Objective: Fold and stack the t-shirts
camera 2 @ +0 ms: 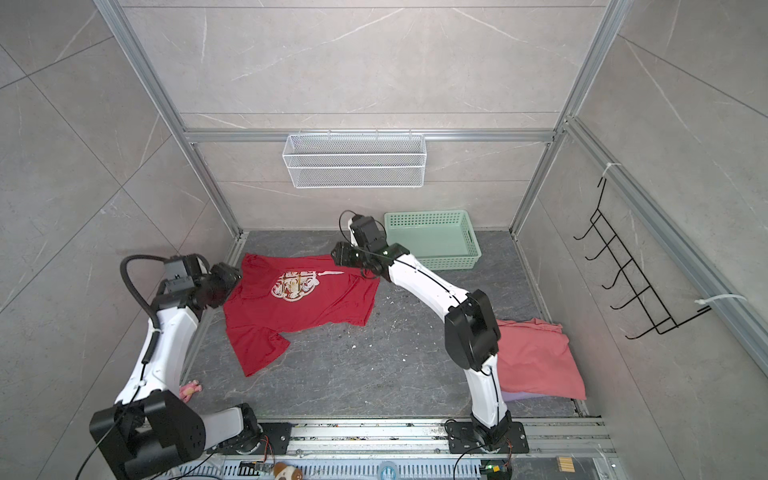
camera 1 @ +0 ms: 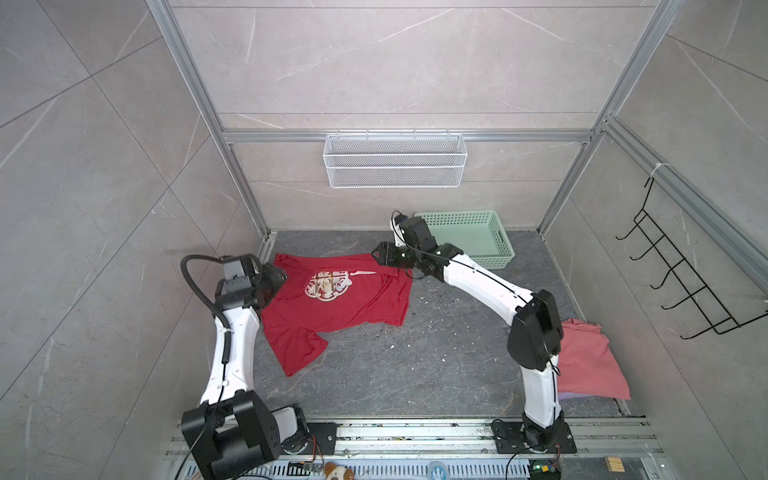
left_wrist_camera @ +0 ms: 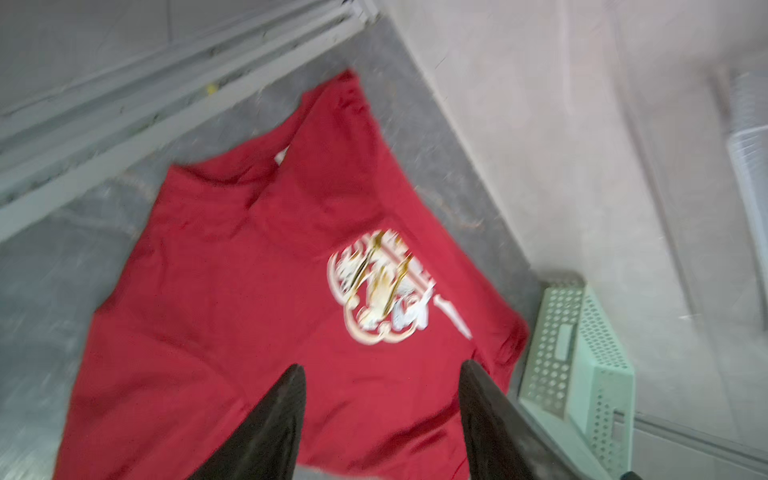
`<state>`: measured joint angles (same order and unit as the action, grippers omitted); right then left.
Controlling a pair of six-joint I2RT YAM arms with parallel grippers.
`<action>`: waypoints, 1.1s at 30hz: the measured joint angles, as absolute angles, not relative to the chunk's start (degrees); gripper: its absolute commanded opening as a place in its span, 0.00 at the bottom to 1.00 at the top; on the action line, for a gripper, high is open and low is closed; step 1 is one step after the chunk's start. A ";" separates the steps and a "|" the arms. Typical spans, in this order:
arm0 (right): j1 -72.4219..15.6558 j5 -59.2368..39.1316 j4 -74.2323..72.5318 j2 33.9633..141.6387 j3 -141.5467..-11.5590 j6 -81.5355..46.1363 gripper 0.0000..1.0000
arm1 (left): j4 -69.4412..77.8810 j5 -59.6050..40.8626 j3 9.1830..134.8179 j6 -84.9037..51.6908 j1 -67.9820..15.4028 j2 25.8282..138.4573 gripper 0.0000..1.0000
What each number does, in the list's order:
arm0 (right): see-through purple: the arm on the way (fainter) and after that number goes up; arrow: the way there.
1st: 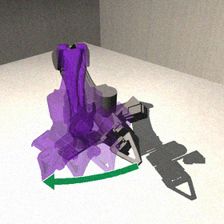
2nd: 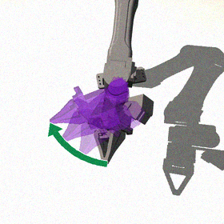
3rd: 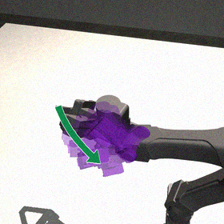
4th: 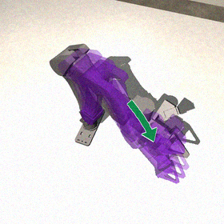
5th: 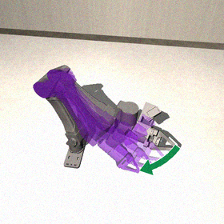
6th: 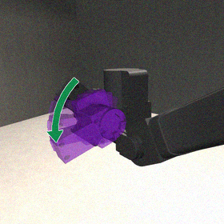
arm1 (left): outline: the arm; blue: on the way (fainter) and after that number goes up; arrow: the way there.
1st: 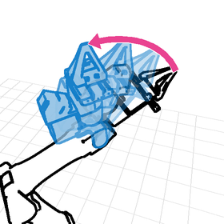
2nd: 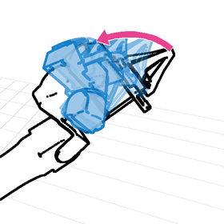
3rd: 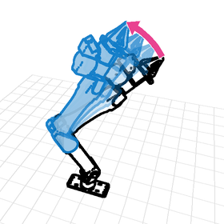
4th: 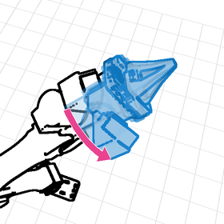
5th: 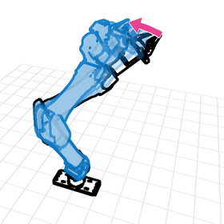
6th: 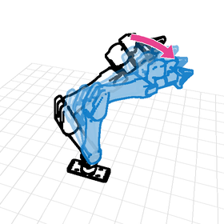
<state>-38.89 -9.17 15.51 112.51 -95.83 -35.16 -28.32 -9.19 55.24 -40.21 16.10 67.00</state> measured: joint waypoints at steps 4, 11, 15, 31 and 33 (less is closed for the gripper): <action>-39.33 -8.25 11.49 105.36 -76.88 -37.65 0.64 | -35.44 -6.02 46.72 -41.52 16.08 59.20 0.62; -42.19 -7.29 5.56 100.79 -60.03 -42.22 0.72 | -39.13 -5.52 37.93 -44.51 16.08 55.57 0.62; -42.59 -7.07 3.33 100.82 -58.30 -43.70 0.72 | -39.46 -5.50 33.80 -46.15 16.08 57.45 0.61; -42.59 -6.90 -2.39 109.23 -61.65 -44.23 0.73 | -38.35 -3.11 28.93 -48.99 16.08 64.18 0.61; -42.59 -6.98 -2.46 109.69 -62.22 -44.23 0.73 | -38.09 -3.09 29.43 -49.25 16.10 65.36 0.59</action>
